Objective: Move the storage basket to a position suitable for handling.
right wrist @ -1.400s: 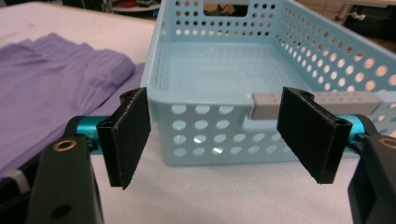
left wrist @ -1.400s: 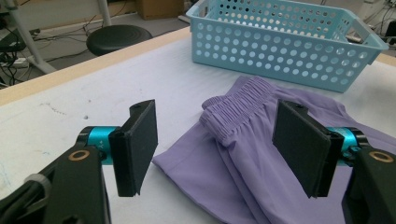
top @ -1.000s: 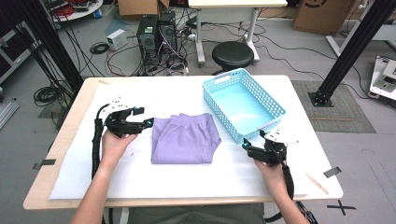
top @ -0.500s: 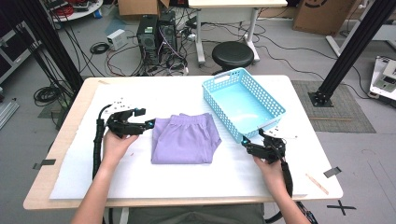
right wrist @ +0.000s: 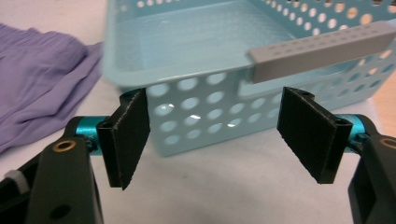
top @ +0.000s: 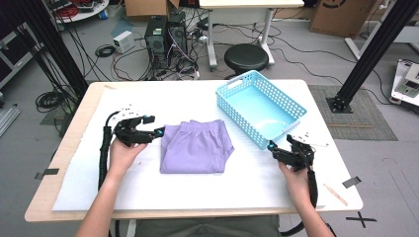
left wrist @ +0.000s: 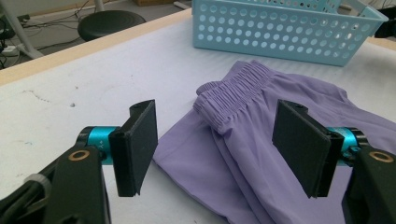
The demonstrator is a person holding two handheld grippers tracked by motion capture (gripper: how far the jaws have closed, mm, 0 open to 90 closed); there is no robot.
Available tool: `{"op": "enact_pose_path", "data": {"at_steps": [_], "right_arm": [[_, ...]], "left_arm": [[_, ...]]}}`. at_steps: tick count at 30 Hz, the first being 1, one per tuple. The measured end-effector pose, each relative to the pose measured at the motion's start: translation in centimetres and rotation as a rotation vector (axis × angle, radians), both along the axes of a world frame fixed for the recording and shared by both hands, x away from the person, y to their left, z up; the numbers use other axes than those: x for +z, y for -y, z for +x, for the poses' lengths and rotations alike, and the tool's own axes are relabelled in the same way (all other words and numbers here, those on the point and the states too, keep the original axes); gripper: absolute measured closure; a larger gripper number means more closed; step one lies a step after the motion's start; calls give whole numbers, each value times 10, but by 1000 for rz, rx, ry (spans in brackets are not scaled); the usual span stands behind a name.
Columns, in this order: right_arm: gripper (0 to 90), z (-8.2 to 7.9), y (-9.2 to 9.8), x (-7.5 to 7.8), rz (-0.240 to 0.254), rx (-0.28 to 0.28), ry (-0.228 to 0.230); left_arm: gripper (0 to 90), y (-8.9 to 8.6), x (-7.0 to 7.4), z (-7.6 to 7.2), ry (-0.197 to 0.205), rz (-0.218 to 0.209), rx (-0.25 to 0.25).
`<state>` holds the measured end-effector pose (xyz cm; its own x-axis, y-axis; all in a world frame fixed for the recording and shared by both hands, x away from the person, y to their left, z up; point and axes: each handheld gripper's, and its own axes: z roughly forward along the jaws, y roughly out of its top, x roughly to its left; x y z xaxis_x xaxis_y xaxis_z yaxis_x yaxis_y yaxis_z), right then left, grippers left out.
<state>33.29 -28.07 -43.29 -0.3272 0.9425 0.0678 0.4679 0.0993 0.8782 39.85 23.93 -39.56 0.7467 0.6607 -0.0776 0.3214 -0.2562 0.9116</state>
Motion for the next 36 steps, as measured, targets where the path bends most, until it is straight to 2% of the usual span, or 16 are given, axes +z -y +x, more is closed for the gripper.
{"op": "enact_pose_path", "data": {"at_steps": [3, 6, 9, 12, 15, 21, 26, 27, 30, 32, 34, 36], "right_arm": [[256, -3, -10, -1, -19, 11, 6], [236, 4, -20, -2, -26, -22, -2], [235, 9, -24, -3, -35, -44, -13], [235, 11, -23, -3, -39, -41, -13], [257, 11, -13, -1, -29, -53, -7], [267, 13, 11, -1, -41, -123, 4], [288, 14, 20, 1, -52, -160, 17], [288, 13, 26, 3, -23, -167, 6], [287, 7, 30, 5, 17, -152, 14], [286, 2, 32, 10, 54, -144, 44], [278, 2, 33, 16, 70, -164, 70], [276, 8, 36, 22, 76, -202, 84]], "left_arm": [[310, 1, -1, 0, -2, 6, -2], [310, 2, -1, 0, -5, 8, -3], [310, 3, -1, 0, -5, 11, -6], [310, 2, -2, 0, -7, 11, -7], [310, 1, -2, 0, -6, 8, -1], [310, 2, -5, 1, -9, 11, -2], [310, 3, -7, 2, -17, 13, -1], [310, 3, -7, 2, -17, 15, -1], [310, 3, -6, 2, -16, 15, -3], [310, 3, -6, 2, -14, 12, -3], [310, 4, -6, 2, -12, 14, -1], [310, 4, -6, 2, -12, 14, -2]]}}
